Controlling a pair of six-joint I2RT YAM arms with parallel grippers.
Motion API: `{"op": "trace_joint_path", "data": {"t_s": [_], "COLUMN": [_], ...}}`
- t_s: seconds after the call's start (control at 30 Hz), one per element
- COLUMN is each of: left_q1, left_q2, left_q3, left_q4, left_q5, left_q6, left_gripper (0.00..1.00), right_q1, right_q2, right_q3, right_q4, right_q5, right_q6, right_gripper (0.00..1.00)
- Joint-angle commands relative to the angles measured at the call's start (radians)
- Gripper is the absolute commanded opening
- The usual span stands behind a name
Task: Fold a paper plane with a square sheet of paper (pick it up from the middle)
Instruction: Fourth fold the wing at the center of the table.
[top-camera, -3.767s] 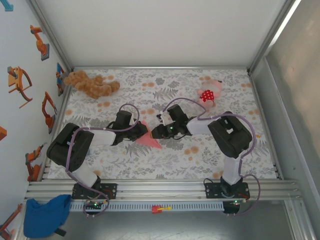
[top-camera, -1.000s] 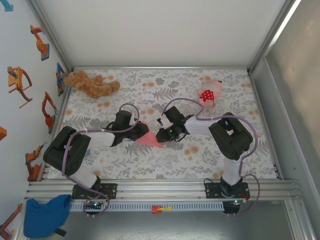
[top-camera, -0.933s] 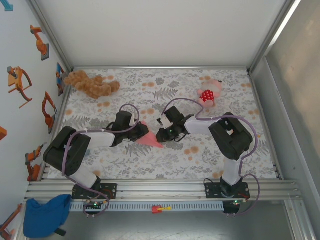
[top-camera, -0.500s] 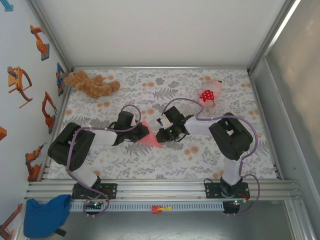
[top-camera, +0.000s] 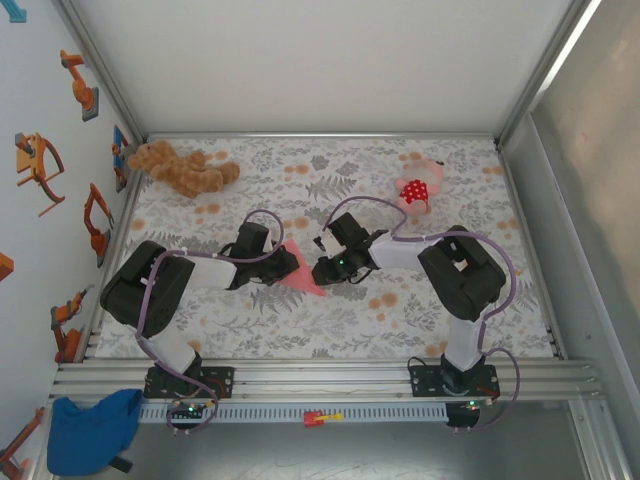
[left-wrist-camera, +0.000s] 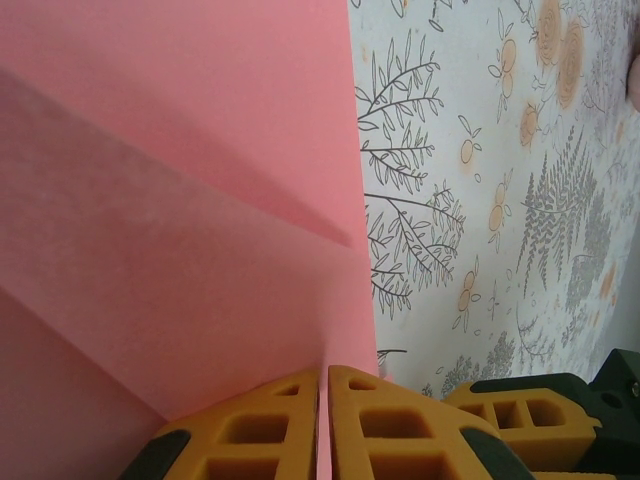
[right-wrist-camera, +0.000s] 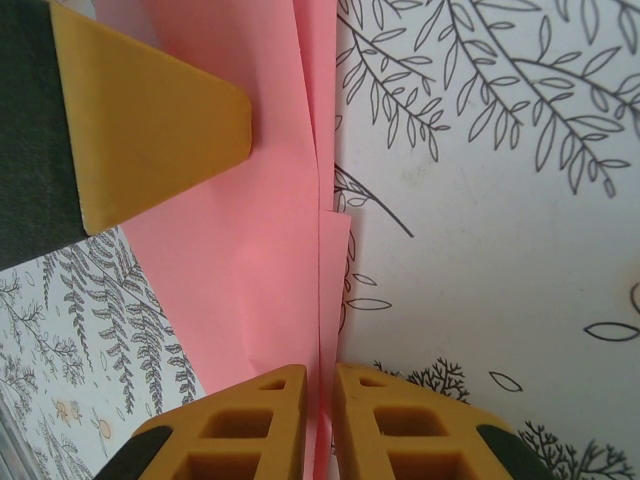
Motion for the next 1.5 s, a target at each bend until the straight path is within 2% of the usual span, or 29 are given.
{"op": "trace_joint_path", "data": {"t_s": [0.0, 0.1, 0.2, 0.3, 0.47, 0.67, 0.97, 1.47], "left_q1": [-0.002, -0.002, -0.001, -0.002, -0.002, -0.001, -0.002, -0.002], "left_q2": [0.023, 0.025, 0.025, 0.026, 0.031, 0.038, 0.037, 0.031], "left_q3": [0.015, 0.016, 0.015, 0.016, 0.021, 0.031, 0.038, 0.058], "left_q4": [-0.042, -0.059, -0.065, -0.065, -0.070, -0.088, -0.108, -0.229], "left_q5": [-0.011, -0.014, -0.014, -0.010, -0.007, -0.006, -0.001, -0.058], "left_q6": [0.013, 0.017, 0.019, 0.020, 0.021, 0.020, 0.026, 0.032], "left_gripper": [0.11, 0.11, 0.11, 0.11, 0.11, 0.11, 0.11, 0.09], "right_q1": [0.040, 0.033, 0.023, 0.020, 0.020, 0.020, 0.020, 0.007], "right_q2": [0.039, -0.038, -0.113, -0.140, -0.119, -0.071, 0.009, -0.052], "right_q3": [-0.047, -0.048, -0.063, -0.066, -0.081, -0.049, -0.002, -0.134], "right_q4": [-0.054, -0.048, -0.028, -0.010, 0.073, 0.076, 0.030, 0.049], "right_q5": [0.063, 0.105, 0.148, 0.102, -0.058, -0.133, -0.123, -0.127], "right_q6": [0.022, 0.059, 0.090, 0.087, 0.086, 0.069, 0.053, 0.067], "right_gripper": [0.16, 0.17, 0.24, 0.24, 0.21, 0.17, 0.16, 0.15]}}
